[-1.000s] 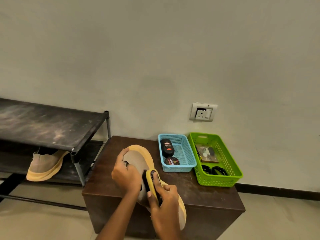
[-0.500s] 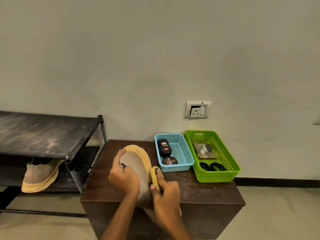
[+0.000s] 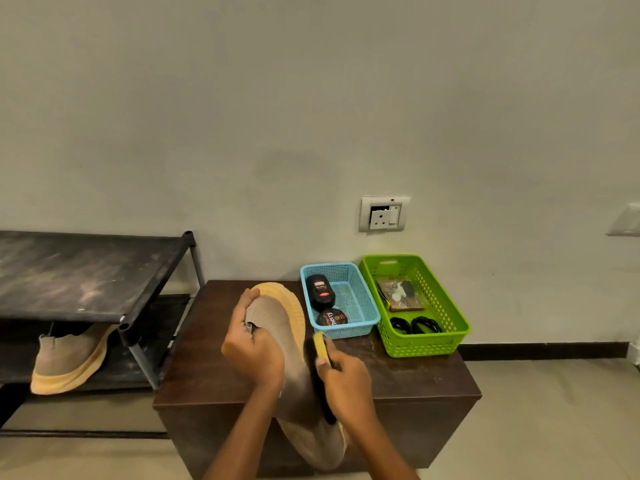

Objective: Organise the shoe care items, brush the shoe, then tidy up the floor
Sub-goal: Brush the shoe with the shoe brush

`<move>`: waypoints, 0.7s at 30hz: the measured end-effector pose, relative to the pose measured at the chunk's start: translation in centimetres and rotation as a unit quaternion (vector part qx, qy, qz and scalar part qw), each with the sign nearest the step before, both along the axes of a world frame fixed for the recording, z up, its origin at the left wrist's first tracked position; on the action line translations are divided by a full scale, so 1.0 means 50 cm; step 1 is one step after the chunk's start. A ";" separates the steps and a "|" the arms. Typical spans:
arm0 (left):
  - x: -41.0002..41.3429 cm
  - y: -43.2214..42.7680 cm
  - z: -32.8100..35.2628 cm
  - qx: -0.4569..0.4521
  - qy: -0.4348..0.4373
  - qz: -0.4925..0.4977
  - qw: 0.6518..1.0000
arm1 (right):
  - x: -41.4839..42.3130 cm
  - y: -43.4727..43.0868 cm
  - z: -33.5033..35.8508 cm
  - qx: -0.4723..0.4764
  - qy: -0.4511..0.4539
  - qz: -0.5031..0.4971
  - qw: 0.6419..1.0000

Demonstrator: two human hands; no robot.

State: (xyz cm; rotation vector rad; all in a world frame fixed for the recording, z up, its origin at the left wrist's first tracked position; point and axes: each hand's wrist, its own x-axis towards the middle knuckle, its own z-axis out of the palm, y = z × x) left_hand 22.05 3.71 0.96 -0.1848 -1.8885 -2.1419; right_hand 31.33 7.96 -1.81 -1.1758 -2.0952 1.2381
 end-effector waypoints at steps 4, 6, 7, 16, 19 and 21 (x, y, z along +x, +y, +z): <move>0.000 0.003 0.003 0.001 0.013 0.004 1.000 | -0.012 -0.006 -0.005 0.008 0.069 -0.028 0.997; 0.004 0.003 0.005 0.001 0.010 -0.001 1.000 | -0.008 -0.004 -0.017 -0.006 0.030 -0.040 0.999; 0.008 0.005 0.007 0.000 0.014 -0.001 1.000 | -0.004 -0.008 -0.015 -0.002 0.035 -0.038 0.999; -0.007 -0.001 0.013 0.019 -0.052 0.027 0.998 | 0.007 -0.031 -0.045 0.047 0.018 -0.044 0.998; -0.017 -0.001 0.015 0.025 -0.070 0.044 0.996 | 0.006 -0.072 -0.016 0.097 0.082 0.008 0.992; -0.017 -0.002 0.010 0.022 -0.095 0.054 0.994 | 0.008 -0.063 -0.023 0.129 0.064 -0.003 0.990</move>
